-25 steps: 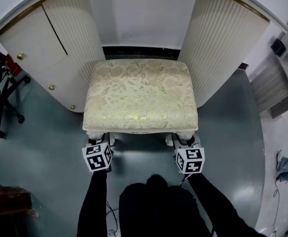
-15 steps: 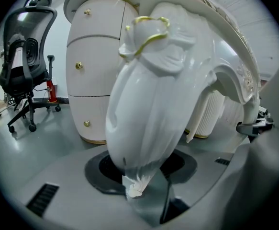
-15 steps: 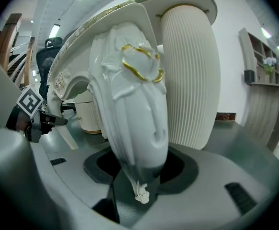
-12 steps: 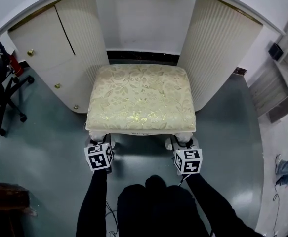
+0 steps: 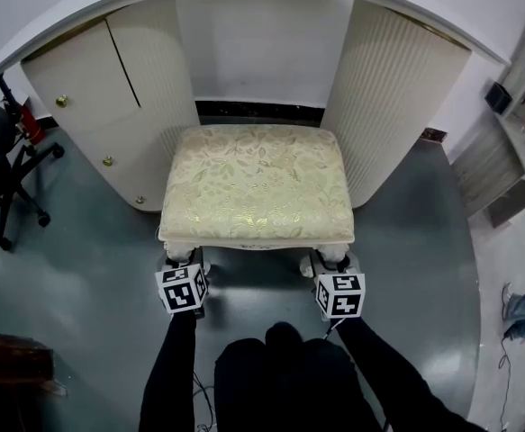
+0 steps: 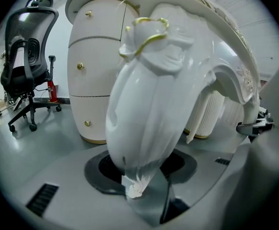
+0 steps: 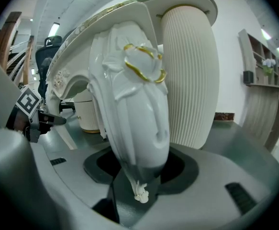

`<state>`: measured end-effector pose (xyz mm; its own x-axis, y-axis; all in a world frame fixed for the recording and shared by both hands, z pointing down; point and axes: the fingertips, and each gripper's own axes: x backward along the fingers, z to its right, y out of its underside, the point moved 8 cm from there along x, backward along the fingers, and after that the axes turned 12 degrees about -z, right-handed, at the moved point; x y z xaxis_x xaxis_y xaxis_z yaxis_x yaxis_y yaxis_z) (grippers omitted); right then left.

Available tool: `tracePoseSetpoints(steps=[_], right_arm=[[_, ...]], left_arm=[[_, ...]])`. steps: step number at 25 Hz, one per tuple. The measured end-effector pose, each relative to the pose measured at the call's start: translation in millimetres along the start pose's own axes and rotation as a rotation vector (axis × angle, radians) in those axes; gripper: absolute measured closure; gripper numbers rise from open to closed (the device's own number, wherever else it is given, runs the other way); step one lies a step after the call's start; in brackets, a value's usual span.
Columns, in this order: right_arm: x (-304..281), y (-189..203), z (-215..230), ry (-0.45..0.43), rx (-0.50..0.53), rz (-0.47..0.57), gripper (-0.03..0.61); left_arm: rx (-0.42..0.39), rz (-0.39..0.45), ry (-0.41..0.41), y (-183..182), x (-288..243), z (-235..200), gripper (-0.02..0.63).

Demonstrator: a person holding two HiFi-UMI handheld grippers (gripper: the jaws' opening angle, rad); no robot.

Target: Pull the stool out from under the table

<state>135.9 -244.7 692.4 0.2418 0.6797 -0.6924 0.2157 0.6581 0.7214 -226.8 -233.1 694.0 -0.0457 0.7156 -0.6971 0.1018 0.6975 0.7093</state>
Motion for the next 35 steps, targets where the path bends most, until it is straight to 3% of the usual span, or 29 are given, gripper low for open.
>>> tracePoseSetpoints(steps=[7,18,29,33,35], right_arm=[[2.6,0.9,-2.6,0.04,-0.012,-0.017,0.379],[22.2,17.9,-1.6,0.022,-0.021,-0.044,0.379],[48.3,52.5,-7.4,-0.007,-0.039,-0.108,0.384],[52.3,54.0,-7.1,-0.002,-0.021,-0.11,0.485],[52.0,51.3,-5.7,0.008,-0.007,-0.099,0.546]], left_arm=[[0.001,-0.013,0.01,1.7,1.5,1.5,0.41],[0.024,-0.005,0.011,16.9,17.8,0.7,0.39],[0.051,-0.061,0.031,64.4,42.5,9.2,0.39],[0.039,-0.061,0.066,69.8,48.9,16.8,0.408],[0.027,-0.051,0.073,66.9,50.9,19.6,0.448]])
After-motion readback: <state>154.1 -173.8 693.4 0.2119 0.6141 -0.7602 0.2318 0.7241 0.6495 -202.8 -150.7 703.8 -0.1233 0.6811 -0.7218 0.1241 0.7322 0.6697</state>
